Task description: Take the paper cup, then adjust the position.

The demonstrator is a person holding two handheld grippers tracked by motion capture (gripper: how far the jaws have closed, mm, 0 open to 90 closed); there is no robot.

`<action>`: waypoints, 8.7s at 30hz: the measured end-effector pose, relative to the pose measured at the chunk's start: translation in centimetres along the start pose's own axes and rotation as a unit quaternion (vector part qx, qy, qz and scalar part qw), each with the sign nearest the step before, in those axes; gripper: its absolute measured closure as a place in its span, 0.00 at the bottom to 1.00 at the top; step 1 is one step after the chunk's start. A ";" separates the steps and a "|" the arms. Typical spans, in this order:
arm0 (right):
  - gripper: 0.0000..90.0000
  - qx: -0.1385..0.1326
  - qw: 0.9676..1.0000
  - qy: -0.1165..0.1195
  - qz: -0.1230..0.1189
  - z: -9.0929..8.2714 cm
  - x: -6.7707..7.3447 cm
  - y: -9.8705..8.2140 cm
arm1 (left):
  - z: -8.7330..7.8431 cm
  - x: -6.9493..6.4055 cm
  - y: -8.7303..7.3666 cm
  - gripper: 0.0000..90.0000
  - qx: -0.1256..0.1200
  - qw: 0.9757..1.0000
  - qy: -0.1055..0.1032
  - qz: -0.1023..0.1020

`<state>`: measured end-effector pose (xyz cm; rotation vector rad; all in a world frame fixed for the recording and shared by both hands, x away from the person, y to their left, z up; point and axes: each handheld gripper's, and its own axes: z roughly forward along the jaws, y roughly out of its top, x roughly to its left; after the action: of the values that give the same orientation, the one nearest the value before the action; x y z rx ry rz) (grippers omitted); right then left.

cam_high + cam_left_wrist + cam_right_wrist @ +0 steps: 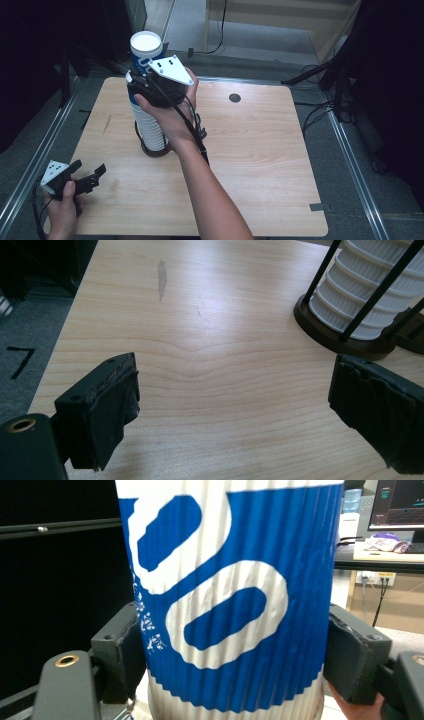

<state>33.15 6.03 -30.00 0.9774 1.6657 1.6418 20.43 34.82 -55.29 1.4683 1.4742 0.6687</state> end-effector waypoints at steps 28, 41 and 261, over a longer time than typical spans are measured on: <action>0.24 0.011 0.998 -0.052 -0.016 -5.6 -5.4 -3.4 | 0.0 -0.2 0.0 0.07 0.000 1.000 0.006 0.010; 0.24 0.025 0.997 -0.070 -0.017 -7.9 -7.4 -5.8 | 0.0 -0.2 0.0 0.07 0.000 1.000 0.007 0.011; 0.07 0.116 0.982 -0.063 -0.132 -15.7 -1.9 -23.4 | 1.5 -16.3 5.0 0.33 -0.146 0.942 -0.281 0.111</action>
<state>18.97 -3.43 -52.52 0.9026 1.8396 1.2096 21.86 19.44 -47.85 1.4430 0.7448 0.5130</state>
